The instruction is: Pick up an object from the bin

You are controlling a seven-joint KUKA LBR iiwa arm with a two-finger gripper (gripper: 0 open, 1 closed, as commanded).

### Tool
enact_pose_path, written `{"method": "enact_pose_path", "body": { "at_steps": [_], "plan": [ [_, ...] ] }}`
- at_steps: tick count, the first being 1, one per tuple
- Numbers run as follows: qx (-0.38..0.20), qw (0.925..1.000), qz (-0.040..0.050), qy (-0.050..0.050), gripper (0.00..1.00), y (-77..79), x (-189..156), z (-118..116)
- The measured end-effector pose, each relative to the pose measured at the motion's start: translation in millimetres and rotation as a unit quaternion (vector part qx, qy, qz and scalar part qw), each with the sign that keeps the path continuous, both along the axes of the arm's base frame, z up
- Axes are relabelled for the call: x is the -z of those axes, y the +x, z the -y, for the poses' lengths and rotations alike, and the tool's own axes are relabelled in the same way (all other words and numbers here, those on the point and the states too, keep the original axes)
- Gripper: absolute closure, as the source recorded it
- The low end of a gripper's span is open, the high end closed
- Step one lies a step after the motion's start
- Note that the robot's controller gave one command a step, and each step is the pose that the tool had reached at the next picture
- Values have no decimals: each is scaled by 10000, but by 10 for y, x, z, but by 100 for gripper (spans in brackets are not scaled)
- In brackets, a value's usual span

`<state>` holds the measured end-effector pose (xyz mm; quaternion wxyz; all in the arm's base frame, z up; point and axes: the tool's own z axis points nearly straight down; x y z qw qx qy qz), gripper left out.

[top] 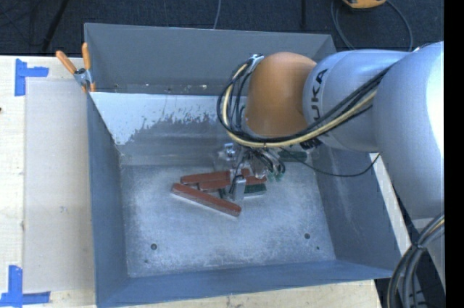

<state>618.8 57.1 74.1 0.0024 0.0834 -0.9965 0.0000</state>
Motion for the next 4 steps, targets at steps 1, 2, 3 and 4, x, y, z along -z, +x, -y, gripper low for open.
{"method": "enact_pose_path", "body": {
  "at_steps": [1, 2, 3, 4],
  "plan": [
    [-175, 9998, -3, 2, 100, -162, -522, 42],
    [-348, 9994, 32, 5, 100, -296, -1244, 104],
    [-346, 9994, 31, 6, 100, -296, -1244, 104],
    [-408, 9992, 30, 3, 100, -281, -1501, 68]
  ]
}}
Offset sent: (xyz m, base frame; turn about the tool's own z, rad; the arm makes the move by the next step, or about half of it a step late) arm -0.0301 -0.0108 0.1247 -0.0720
